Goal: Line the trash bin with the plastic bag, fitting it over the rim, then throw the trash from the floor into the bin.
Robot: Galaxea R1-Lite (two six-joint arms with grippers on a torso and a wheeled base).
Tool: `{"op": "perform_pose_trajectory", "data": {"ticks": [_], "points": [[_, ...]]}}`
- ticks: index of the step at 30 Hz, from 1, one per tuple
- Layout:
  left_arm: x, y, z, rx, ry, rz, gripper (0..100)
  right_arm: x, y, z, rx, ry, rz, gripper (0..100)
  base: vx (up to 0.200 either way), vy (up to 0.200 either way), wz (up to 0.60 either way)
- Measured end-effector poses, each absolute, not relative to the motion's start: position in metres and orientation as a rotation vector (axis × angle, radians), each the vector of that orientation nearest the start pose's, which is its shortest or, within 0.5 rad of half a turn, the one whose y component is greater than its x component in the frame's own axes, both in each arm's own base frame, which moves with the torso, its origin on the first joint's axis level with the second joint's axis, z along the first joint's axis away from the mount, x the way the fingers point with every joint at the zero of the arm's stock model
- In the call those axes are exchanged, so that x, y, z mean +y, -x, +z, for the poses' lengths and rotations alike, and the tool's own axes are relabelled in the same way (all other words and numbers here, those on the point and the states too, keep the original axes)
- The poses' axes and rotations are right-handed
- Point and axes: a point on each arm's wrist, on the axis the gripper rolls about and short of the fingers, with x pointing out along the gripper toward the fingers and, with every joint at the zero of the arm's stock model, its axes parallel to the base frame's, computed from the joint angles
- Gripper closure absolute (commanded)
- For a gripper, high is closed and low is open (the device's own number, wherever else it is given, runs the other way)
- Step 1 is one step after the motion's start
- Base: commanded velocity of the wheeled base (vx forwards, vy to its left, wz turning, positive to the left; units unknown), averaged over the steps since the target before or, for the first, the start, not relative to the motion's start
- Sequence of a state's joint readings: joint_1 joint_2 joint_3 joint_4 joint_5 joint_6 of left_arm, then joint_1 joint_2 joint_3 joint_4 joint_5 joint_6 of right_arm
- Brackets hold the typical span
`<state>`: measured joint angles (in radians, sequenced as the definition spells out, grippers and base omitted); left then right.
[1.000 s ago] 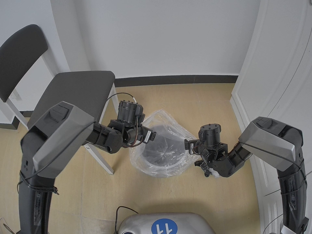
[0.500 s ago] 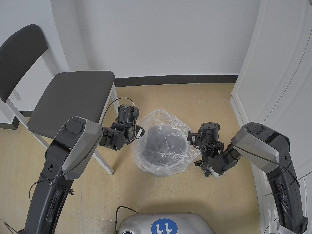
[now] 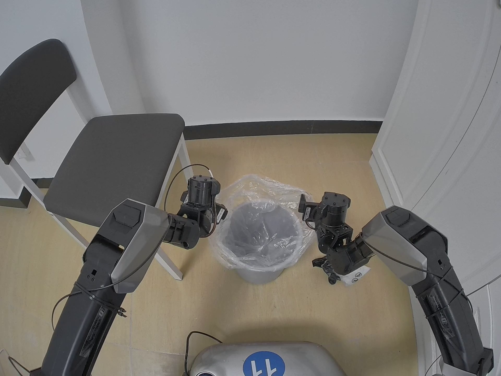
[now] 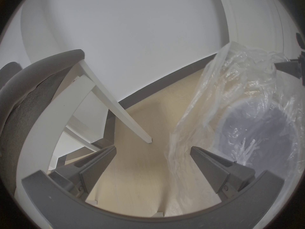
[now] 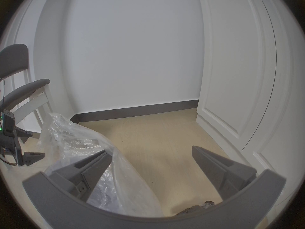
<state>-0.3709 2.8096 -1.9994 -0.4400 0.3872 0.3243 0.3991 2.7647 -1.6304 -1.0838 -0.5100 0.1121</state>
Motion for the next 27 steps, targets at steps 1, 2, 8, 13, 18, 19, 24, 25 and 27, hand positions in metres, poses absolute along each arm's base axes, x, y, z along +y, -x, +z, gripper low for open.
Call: {"op": "perform_pose_trajectory", "data": {"ticks": [1,2,8,13,18,19,24,25,27], "points": [[-0.191,-0.519,-0.014,0.333,-0.453,-0.034,0,0.192,-0.487,-0.023,0.030,-0.094,-0.115,0,0.000,0.000,0.00],[-0.190,-0.520,-0.015,0.324,-0.449,-0.029,0,0.192,-0.490,-0.024,0.017,-0.101,-0.117,0,0.000,0.000,0.00],[-0.187,-0.523,-0.022,0.303,-0.441,-0.019,0,0.185,-0.507,-0.036,-0.038,-0.126,-0.137,0,0.000,0.000,0.00],[-0.185,-0.525,-0.028,0.251,-0.416,-0.049,0,0.178,-0.514,-0.052,-0.036,-0.127,-0.148,0,0.000,0.000,0.00],[-0.181,-0.527,-0.038,0.248,-0.409,-0.064,0,0.178,-0.516,-0.062,-0.028,-0.133,-0.145,0,0.000,0.000,0.00],[-0.181,-0.527,-0.040,0.250,-0.408,-0.065,0,0.178,-0.517,-0.064,-0.022,-0.137,-0.146,0,0.000,0.000,0.00],[-0.177,-0.527,-0.047,0.264,-0.408,-0.061,0,0.180,-0.519,-0.075,0.056,-0.162,-0.153,0,0.000,0.000,0.00],[-0.176,-0.528,-0.049,0.268,-0.409,-0.060,0,0.180,-0.520,-0.078,0.076,-0.164,-0.156,0,0.000,0.000,0.00],[-0.175,-0.527,-0.052,0.278,-0.411,-0.059,0,0.178,-0.520,-0.081,0.105,-0.163,-0.164,0,0.000,0.000,0.00]]}}
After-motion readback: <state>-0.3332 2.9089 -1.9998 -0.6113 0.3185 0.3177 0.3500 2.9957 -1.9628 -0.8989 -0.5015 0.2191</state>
